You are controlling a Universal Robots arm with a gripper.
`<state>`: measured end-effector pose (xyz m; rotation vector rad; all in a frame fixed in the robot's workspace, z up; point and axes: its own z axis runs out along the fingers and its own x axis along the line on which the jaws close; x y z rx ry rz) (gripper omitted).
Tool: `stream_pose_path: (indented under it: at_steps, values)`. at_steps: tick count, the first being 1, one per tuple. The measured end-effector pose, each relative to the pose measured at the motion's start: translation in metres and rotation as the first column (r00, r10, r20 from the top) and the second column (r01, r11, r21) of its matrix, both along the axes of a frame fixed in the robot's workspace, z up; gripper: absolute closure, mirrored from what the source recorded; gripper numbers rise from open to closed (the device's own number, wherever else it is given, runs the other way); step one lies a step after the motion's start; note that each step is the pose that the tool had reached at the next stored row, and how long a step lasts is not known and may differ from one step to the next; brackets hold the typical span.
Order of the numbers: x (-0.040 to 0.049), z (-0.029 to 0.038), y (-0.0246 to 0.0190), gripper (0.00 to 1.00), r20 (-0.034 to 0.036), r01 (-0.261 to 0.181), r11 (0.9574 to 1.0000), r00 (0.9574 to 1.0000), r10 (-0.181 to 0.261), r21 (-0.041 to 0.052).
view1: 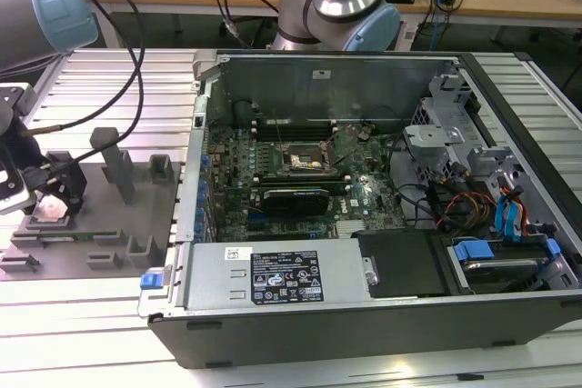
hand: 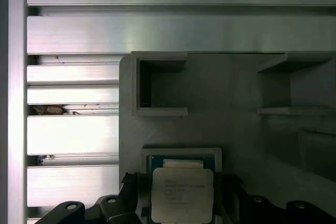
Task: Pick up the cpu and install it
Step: 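Pick up the cpu and move it towards the insertion slot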
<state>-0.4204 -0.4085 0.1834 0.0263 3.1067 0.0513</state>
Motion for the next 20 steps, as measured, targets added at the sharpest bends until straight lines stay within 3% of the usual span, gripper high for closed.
stream_pose_path:
  at_steps: [4,5,16,18,20]
  values:
    - [-0.0001,0.0,0.0001,0.28,-0.0001,0.0,1.0,1.0,0.0,0.0]
    - [-0.0001,0.0001,0.0001,0.35,0.0,0.0,1.0,1.0,0.0,0.0]
    - [-0.0001,0.0034,0.0001,0.36,-0.0001,0.0,1.0,1.0,0.0,0.0]
    - [-0.0001,0.0035,0.0001,0.45,0.0,0.0,1.0,1.0,0.0,0.0]
    - [-0.0001,0.0036,0.0001,0.45,0.0,0.0,1.0,1.0,0.0,0.0]
